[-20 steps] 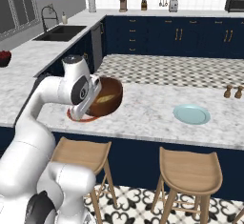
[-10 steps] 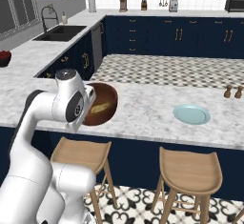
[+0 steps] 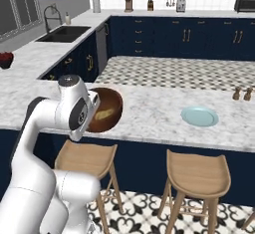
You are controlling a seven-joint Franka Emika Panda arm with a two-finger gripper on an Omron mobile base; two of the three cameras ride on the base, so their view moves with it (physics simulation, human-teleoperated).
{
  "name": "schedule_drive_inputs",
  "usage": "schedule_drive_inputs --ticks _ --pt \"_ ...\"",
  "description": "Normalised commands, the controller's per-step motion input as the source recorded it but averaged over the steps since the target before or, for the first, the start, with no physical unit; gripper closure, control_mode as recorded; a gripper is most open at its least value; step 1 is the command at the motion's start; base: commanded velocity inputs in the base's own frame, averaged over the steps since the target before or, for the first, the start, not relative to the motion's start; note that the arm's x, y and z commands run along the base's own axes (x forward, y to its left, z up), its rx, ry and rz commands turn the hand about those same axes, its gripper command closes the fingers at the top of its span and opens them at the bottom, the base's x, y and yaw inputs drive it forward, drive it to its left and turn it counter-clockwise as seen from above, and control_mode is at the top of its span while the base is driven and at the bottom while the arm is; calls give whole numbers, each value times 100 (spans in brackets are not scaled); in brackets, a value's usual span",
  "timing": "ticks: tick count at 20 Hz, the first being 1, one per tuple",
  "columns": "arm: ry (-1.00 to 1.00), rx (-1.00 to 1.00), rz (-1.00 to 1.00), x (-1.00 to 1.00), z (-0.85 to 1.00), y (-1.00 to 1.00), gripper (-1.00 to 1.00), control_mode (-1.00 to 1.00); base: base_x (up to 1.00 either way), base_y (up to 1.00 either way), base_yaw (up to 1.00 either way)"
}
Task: Pick the chicken drumstick and potato from their plates and place them in the bowl. Then put the bowl in the fridge.
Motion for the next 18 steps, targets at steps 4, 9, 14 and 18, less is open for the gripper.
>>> schedule_drive_inputs --ticks 4,9,14,18 --pt "0 0 0 0 0 0 100 100 -92 -45 -29" --pt "0 0 0 0 0 0 100 100 -16 -48 -72" --pt "0 0 0 0 0 0 100 100 0 -65 -81" --pt "0 0 0 0 0 0 100 100 27 -88 -61"
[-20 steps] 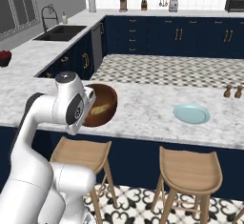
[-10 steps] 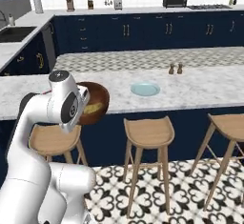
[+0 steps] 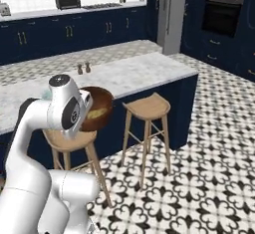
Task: Pick the chicken drumstick and potato from their plates and place them in the bowl. Then put the bowl in the fridge.
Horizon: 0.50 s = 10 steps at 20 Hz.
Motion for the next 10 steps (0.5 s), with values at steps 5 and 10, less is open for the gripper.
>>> schedule_drive_inputs --ticks 5,10 --pt "0 0 0 0 0 0 100 100 68 -100 -14" --pt "0 0 0 0 0 0 100 100 71 -100 7"
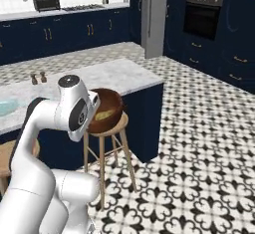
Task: Pick the chicken drumstick and potato from their plates and place them in the bowl. Then put the bowl in the fridge.
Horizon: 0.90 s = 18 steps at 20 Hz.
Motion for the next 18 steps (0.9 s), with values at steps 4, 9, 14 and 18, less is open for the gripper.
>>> schedule_drive_inputs --ticks 4,9,14,18 --pt "0 0 0 0 0 0 100 100 66 -100 19" --pt "0 0 0 0 0 0 100 100 61 -100 21" --pt "0 0 0 0 0 0 100 100 52 -100 24" --pt "0 0 0 0 0 0 100 100 54 -100 27"
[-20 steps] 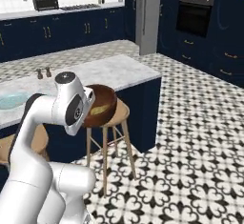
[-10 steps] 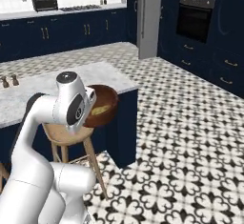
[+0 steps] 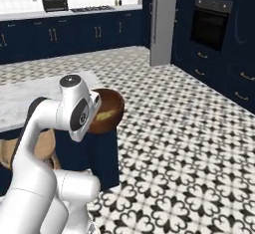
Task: Pick the chicken drumstick and potato from their plates and place them in the bowl. Then put the bowl in the fridge.
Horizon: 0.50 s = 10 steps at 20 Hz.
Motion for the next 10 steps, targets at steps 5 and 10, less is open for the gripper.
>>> schedule_drive_inputs --ticks 5,10 --pt "0 0 0 0 0 0 100 100 43 -100 32" --pt "0 0 0 0 0 0 100 100 53 -100 39"
